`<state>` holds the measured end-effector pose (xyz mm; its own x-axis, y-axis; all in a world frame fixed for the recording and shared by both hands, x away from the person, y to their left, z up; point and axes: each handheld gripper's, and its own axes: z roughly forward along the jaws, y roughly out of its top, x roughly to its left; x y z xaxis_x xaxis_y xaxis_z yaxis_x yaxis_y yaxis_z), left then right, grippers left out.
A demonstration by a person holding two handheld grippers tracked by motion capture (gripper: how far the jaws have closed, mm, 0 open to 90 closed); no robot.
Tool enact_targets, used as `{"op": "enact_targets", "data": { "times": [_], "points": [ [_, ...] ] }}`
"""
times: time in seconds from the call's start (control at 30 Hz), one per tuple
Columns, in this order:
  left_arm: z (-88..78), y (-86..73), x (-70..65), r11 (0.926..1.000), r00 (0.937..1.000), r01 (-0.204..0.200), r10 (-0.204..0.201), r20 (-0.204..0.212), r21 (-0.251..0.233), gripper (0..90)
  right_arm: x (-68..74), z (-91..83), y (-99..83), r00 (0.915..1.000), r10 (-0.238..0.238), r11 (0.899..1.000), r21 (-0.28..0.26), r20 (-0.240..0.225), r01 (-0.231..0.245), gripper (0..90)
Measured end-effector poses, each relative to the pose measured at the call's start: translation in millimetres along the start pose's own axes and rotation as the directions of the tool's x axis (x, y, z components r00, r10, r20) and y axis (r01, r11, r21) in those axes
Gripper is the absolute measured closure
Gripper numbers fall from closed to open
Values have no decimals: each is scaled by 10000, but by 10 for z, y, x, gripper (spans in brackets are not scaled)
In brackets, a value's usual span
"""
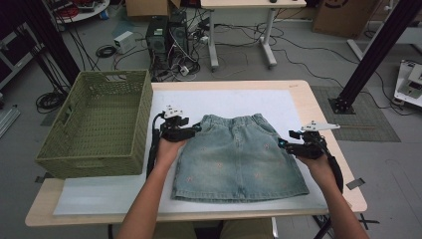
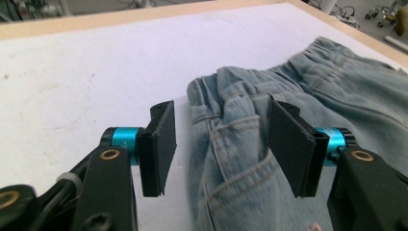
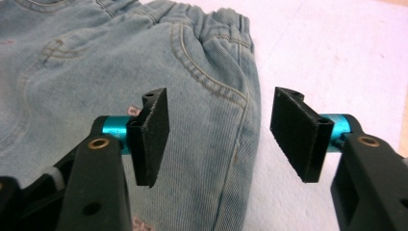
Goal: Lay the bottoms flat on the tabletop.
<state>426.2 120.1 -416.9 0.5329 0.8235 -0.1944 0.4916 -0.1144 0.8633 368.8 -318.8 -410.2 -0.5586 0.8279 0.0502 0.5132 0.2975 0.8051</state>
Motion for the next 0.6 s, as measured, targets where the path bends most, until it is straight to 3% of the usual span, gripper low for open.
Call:
{"op": "enact_targets", "data": {
  "times": [0.1,0.27,0.4,0.6],
  "points": [
    [89,84,3,9998,9999,125,-124,96,-144,425,2,28,34,9998,-101,9999,3,-146,101,340],
    [287,164,-35,9999,9998,8,-11,216,140,417,-14,92,70,9995,-169,9997,156,-251,172,332],
    [463,112,-57,9948,9996,144,-168,235,1013,394,-40,127,113,9995,-130,9997,220,-291,137,332],
    [615,-46,-63,9786,9999,54,-79,112,2059,400,-69,216,196,9996,-47,9997,230,-295,54,345]
  ]
}}
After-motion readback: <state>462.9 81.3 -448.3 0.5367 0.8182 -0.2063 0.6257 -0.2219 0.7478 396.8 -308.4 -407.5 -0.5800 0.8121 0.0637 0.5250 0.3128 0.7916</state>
